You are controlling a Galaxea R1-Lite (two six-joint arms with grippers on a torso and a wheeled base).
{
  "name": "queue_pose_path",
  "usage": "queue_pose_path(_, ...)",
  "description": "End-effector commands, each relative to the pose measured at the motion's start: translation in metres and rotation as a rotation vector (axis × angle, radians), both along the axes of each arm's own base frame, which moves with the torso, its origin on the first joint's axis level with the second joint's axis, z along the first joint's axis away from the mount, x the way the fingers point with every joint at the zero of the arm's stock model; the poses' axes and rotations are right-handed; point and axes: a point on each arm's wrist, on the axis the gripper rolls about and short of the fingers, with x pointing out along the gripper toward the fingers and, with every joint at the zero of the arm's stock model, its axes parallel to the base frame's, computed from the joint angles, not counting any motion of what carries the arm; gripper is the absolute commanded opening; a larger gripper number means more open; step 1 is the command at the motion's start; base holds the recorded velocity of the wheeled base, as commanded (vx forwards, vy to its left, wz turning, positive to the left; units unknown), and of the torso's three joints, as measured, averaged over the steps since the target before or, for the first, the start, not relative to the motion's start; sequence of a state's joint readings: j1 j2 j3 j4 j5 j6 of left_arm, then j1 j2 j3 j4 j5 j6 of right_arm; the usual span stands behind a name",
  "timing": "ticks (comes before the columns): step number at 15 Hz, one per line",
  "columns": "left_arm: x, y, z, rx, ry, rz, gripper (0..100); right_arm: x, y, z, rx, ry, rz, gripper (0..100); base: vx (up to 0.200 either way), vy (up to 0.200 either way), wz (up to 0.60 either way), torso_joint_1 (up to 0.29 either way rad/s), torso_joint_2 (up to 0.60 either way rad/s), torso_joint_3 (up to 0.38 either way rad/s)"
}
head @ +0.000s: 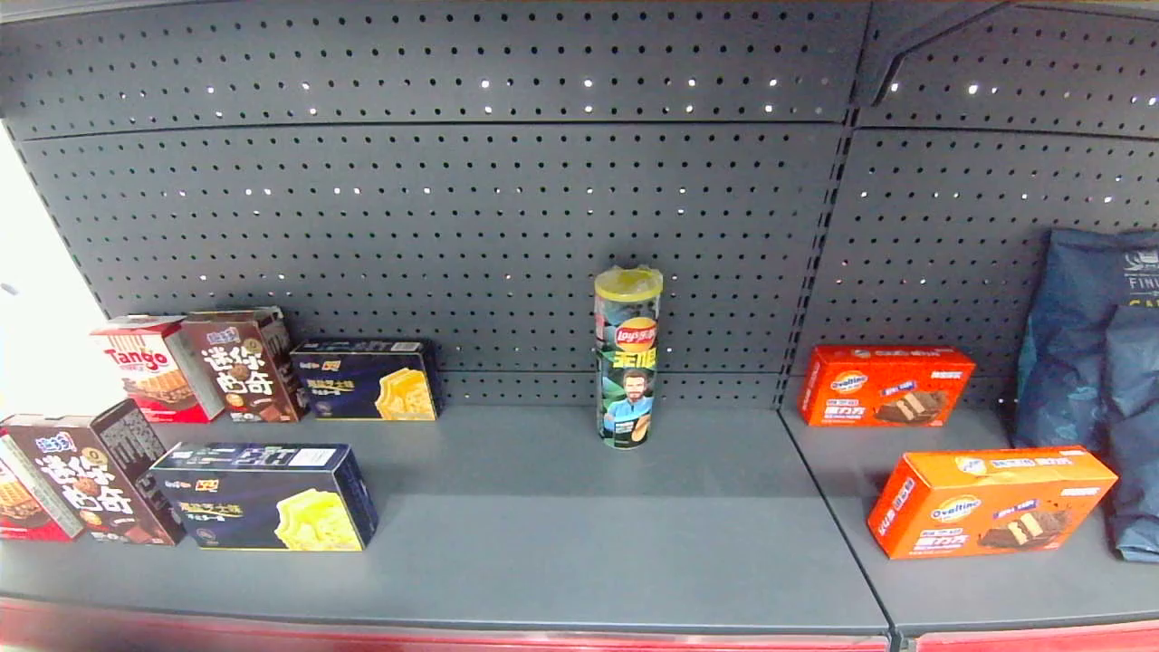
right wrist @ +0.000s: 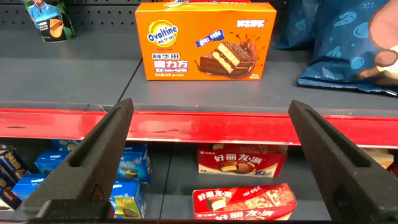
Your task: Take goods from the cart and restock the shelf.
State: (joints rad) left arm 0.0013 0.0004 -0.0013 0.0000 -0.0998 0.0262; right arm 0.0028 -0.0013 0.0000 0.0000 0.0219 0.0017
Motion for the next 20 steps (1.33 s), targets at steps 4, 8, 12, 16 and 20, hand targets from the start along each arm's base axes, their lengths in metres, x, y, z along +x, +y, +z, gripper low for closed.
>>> queue_pose_path(4, 0.0001, 0.0, -0.0004, 0.001, 0.001, -0.001, 100, 0.0001, 0.0, 0.0, 0.0, 0.001, 0.001, 100, 0.0, 0.0, 0.0, 0.0, 0.0, 0.0)
queue_pose_path(8, -0.0001, 0.0, 0.0001, 0.0, -0.001, -0.001, 100, 0.0001, 0.0, 0.0, 0.001, 0.001, 0.001, 100, 0.0, 0.0, 0.0, 0.0, 0.0, 0.0)
queue_pose_path(12, -0.0001, 0.0, 0.0001, 0.0, -0.001, 0.0, 100, 0.0001, -0.0001, 0.0, 0.001, 0.001, -0.002, 100, 0.0, 0.0, 0.6, -0.001, 0.0, 0.002)
queue_pose_path(16, -0.0001, 0.0, 0.0001, 0.0, -0.001, 0.0, 100, 0.0001, -0.0001, 0.0, 0.0, 0.001, -0.002, 100, 0.0, 0.0, 0.6, 0.007, 0.0, 0.001)
queue_pose_path(20, -0.0001, 0.0001, 0.0001, -0.008, 0.0, 0.0, 100, 0.0001, -0.0001, 0.0, 0.0, 0.001, -0.002, 100, 0.0, 0.0, 0.6, 0.004, 0.0, -0.001)
